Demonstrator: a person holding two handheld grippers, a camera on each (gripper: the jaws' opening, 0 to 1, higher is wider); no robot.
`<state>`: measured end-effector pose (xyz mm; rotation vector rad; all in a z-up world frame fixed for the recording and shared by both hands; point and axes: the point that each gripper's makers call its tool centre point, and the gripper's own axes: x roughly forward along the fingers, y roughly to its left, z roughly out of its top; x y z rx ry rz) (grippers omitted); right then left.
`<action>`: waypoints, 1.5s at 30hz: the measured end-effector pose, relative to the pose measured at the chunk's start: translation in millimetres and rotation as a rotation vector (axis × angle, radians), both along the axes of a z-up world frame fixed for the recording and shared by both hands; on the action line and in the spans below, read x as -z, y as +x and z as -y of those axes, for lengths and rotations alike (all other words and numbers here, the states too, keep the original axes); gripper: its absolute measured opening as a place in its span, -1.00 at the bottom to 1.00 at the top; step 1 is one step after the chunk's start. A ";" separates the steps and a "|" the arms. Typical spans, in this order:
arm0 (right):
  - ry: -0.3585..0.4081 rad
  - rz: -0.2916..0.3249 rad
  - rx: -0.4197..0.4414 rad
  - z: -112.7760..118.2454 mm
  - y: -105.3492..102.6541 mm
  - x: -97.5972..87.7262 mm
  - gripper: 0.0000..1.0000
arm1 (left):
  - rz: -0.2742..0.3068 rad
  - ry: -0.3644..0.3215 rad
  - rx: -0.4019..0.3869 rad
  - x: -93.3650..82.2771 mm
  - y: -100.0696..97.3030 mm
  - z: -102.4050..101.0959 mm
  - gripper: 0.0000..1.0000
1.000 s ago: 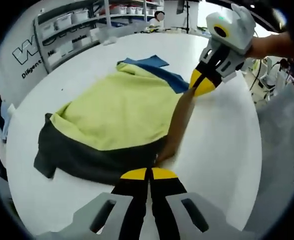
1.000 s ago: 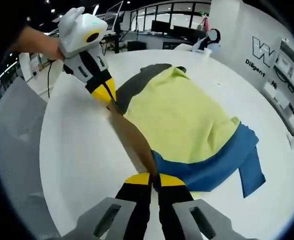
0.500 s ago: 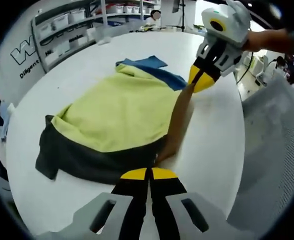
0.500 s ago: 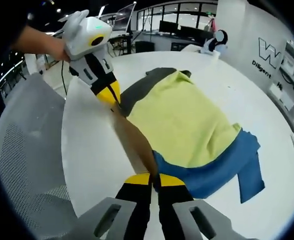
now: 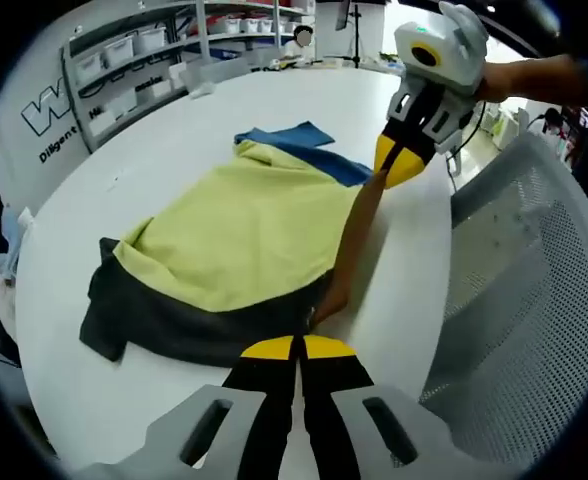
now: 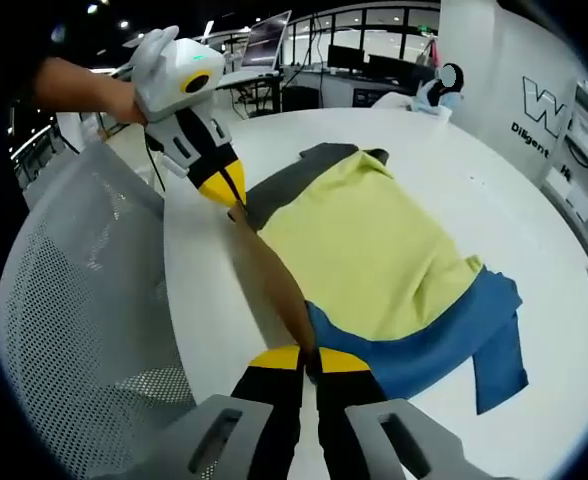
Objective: Fold the garment on the visible template until the final outline fits inside the template.
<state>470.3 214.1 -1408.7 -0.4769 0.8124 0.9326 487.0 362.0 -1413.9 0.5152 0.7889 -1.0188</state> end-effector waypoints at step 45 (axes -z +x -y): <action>0.132 0.144 0.098 2.2 7.9 -77.3 -1.00 | 0.063 -0.243 -0.156 -75.7 17.5 2.5 -0.93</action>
